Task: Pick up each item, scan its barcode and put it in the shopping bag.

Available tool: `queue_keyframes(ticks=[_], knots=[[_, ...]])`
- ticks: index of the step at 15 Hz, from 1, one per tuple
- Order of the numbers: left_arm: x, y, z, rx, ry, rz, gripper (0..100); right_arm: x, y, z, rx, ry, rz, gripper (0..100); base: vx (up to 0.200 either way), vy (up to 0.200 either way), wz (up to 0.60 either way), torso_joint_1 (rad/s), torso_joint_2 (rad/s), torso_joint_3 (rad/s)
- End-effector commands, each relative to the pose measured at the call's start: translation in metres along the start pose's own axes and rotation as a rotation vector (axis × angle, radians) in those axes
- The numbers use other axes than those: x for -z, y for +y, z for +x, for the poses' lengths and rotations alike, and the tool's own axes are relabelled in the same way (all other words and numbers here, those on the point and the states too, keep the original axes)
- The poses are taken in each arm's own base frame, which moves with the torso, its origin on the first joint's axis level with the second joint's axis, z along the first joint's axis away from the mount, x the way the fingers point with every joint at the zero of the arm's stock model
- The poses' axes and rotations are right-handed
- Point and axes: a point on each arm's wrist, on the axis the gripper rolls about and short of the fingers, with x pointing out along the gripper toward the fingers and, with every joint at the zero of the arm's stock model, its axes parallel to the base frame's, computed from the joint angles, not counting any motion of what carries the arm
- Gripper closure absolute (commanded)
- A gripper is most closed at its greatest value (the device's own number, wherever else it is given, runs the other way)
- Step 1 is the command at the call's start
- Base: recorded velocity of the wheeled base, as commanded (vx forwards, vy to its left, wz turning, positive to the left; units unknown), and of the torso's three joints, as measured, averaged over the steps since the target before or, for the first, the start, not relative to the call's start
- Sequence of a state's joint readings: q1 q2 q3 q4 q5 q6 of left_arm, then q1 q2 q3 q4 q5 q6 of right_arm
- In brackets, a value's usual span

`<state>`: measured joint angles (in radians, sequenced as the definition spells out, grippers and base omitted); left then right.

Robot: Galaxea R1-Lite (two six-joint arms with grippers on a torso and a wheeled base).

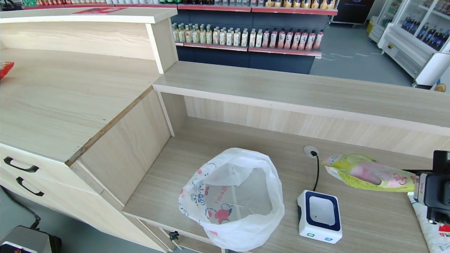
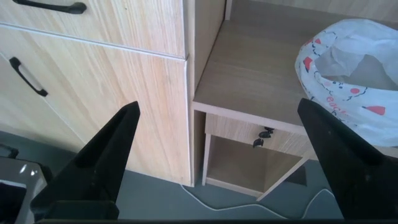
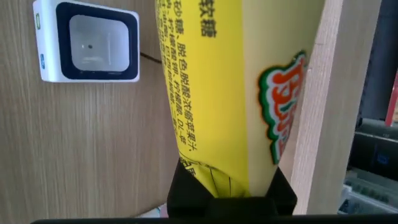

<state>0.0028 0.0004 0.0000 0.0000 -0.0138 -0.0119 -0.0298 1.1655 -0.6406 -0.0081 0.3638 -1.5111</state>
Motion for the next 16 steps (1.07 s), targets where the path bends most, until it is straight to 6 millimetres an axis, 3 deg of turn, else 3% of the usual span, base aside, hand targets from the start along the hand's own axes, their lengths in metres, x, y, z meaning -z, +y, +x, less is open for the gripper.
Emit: queue_keyframes(ticks=[1, 7, 16], knots=[[0.0, 0.0, 0.0, 0.0, 0.0, 0.0, 0, 0.012, 0.002, 0.012, -0.049, 0.03, -0.002, 100, 0.0, 0.0, 0.0, 0.0, 0.0, 0.0], [0.0, 0.0, 0.0, 0.0, 0.0, 0.0, 0, 0.034, 0.007, 0.028, -0.109, -0.028, -0.208, 100, 0.0, 0.0, 0.0, 0.0, 0.0, 0.0], [0.0, 0.0, 0.0, 0.0, 0.0, 0.0, 0, 0.042, 0.02, 0.043, -0.142, -0.092, -0.368, 100, 0.0, 0.0, 0.0, 0.0, 0.0, 0.0]])
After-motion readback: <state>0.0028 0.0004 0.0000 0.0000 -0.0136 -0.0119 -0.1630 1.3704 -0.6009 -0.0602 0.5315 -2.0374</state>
